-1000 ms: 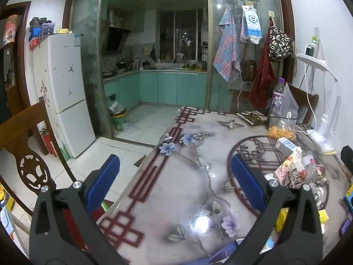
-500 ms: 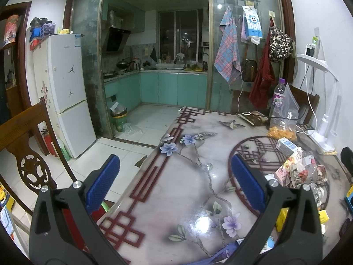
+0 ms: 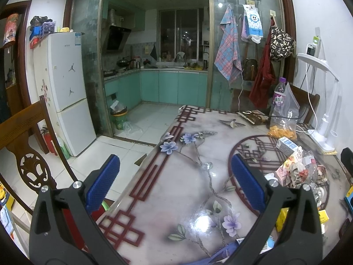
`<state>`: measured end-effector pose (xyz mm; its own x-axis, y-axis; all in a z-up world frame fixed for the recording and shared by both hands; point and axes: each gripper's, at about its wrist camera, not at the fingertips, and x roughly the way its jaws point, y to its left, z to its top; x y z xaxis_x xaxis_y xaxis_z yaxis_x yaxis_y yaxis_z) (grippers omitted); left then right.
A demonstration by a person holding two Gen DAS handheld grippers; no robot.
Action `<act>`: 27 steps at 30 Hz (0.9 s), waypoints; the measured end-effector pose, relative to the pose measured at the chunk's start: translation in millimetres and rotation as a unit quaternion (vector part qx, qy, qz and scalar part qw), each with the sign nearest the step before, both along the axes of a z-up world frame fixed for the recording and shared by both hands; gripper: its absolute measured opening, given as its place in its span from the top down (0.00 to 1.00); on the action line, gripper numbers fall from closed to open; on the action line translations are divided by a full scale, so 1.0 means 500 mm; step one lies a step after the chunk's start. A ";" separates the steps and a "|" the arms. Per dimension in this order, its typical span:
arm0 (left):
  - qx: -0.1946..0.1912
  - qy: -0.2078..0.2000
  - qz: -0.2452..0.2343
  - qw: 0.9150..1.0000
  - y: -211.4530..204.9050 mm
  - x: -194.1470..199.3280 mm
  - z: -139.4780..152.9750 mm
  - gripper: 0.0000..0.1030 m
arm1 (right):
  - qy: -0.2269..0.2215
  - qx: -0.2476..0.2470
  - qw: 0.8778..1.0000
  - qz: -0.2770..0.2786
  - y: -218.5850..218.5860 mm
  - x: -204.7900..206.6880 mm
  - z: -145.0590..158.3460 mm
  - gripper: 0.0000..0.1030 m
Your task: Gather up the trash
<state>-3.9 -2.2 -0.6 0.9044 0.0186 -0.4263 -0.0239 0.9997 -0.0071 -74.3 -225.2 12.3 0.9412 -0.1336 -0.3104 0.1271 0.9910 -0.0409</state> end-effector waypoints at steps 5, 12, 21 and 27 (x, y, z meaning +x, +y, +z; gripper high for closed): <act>0.000 0.000 -0.001 1.000 0.000 0.001 0.000 0.04 | 0.002 0.000 1.000 0.000 -0.003 0.003 -0.004 0.07; -0.002 0.003 0.003 1.000 0.005 0.003 -0.007 0.04 | 0.003 0.000 1.000 0.000 -0.004 0.005 -0.007 0.07; 0.000 0.005 0.004 1.000 0.007 0.004 -0.009 0.04 | 0.004 -0.001 1.000 0.000 -0.003 0.007 -0.007 0.07; 0.001 0.006 0.003 1.000 0.007 0.003 -0.010 0.04 | 0.005 -0.001 1.000 0.000 -0.002 0.006 -0.008 0.07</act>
